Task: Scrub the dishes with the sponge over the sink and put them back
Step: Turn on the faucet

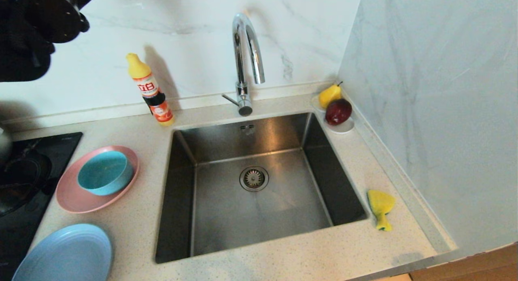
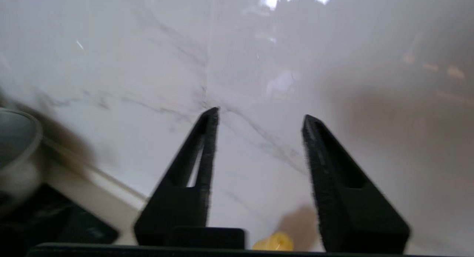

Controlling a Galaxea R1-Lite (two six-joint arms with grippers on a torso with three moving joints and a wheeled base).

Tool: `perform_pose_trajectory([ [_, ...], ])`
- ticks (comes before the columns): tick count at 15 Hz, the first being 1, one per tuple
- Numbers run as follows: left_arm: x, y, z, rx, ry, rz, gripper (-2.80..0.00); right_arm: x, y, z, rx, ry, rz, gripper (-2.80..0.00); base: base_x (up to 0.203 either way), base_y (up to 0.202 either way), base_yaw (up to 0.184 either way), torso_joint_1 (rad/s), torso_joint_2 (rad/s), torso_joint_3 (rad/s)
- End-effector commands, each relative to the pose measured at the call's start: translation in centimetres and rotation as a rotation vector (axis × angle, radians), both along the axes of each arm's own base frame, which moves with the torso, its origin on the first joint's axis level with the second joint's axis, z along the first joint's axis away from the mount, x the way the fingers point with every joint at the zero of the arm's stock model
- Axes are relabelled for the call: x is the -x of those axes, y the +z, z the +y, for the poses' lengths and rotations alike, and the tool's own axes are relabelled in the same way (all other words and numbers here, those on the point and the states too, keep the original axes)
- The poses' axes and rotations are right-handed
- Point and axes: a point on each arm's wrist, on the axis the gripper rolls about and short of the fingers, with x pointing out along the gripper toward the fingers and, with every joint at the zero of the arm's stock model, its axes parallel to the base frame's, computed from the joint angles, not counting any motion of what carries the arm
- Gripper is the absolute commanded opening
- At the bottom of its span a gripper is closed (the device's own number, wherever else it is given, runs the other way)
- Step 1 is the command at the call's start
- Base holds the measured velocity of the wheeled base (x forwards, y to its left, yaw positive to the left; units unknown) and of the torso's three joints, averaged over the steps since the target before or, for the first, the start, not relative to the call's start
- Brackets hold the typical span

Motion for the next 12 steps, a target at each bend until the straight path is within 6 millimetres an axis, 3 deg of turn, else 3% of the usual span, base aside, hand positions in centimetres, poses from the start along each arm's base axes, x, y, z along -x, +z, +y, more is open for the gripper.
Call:
perform_pose_trajectory([
  [1,7.3,2.7,0.8,-0.024,-0.044,0.009,-2.8,0.0,0.0,0.0,0.0,0.0,-0.001,-2.8,0.0,0.0,0.0,0.0,0.0,0.0],
  [4,12.6,0.8,1.1,-0.094,-0.22,0.154,-2.8,0.0,0.0,0.0,0.0,0.0,-0.001,-2.8,0.0,0.0,0.0,0.0,0.0,0.0],
  [6,13.8,-1.1,-0.2,-0.108,-0.36,0.312,-2.8,0.0,0.0,0.0,0.0,0.0,-0.001,-2.8,0.0,0.0,0.0,0.0,0.0,0.0],
  [8,13.2,-2.3,-1.3,-0.078,-0.554,0.384,-2.8,0.0,0.0,0.0,0.0,0.0,-0.001,-2.8,0.0,0.0,0.0,0.0,0.0,0.0],
  [12,9.8,-3.5,-3.5,-0.058,-0.868,0.472,-2.8,0.0,0.0,0.0,0.0,0.0,-0.001,-2.8,0.0,0.0,0.0,0.0,0.0,0.0],
])
